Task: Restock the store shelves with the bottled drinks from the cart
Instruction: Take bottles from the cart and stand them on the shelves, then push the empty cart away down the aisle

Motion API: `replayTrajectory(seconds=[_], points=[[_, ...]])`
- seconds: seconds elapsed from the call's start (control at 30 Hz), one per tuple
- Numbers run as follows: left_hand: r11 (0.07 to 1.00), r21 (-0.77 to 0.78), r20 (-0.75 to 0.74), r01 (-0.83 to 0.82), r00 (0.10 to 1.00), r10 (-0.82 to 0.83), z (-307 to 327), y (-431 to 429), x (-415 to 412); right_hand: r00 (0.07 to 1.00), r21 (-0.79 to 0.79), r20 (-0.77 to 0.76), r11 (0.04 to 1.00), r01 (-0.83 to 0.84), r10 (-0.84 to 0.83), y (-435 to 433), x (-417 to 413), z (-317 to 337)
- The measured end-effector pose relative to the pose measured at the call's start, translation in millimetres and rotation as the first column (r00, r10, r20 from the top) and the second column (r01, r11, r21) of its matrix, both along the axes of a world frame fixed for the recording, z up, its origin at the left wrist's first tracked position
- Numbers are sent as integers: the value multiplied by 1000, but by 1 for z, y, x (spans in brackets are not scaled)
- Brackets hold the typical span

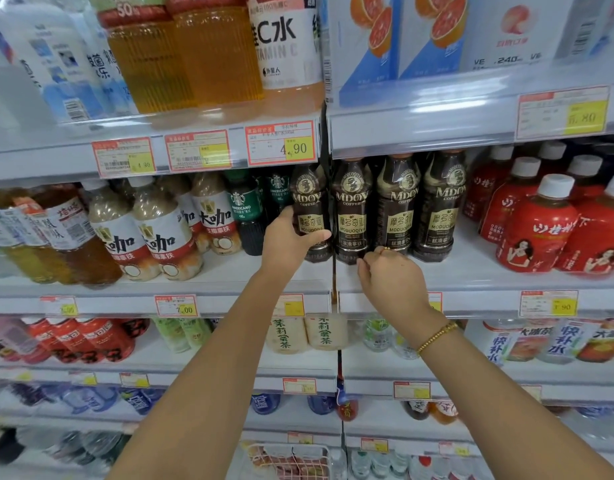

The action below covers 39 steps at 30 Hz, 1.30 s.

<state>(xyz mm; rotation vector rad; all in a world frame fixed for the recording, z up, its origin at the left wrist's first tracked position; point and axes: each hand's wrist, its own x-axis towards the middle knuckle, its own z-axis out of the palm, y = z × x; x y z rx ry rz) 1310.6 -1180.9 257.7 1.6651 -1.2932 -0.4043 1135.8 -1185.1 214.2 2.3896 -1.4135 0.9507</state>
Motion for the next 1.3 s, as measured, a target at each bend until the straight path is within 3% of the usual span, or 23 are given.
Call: replayTrajectory(seconds=[0.17,0.3,0.4,0.47,0.5,0.57,0.67,0.8,0.9,1.03,1.1,1.17,1.3], points=[[998,-43,-64,-51,997,49,1,26,-9,999,50,-6,998,-50,50,2,-3,3],[962,-232,99,-146,980,172,-17,99,-16,989,60,71,989,-134,130,20,-5,5],[988,-128,191,-87,975,110,-66,166,-14,906,-5,154,918,-397,393,66,4,-15],[997,15,224,-73,972,67,-110,210,-8,862,125,131,854,-504,490,100,10,-47],[991,106,213,-85,975,61,-134,231,-4,859,272,120,816,-510,498,118,13,-67],[950,299,183,-86,983,31,-180,273,6,872,588,91,681,-436,480,153,16,-114],[807,589,168,-49,984,-63,-252,340,22,897,835,-9,497,-236,442,213,15,-193],[637,770,105,31,979,-175,-327,417,43,935,948,-32,307,-84,354,294,3,-276],[577,807,65,128,951,-302,-369,459,49,947,967,-97,254,17,307,351,4,-322],[413,855,-51,312,845,-533,-414,505,30,963,987,-97,147,61,253,421,6,-362],[466,848,72,252,817,-573,-438,527,25,949,984,-129,159,86,287,451,3,-378],[531,823,159,203,815,-558,-446,542,22,935,966,-183,234,113,305,472,-1,-389],[574,793,161,204,839,-520,-444,556,11,921,937,-243,319,143,303,498,-9,-399]])
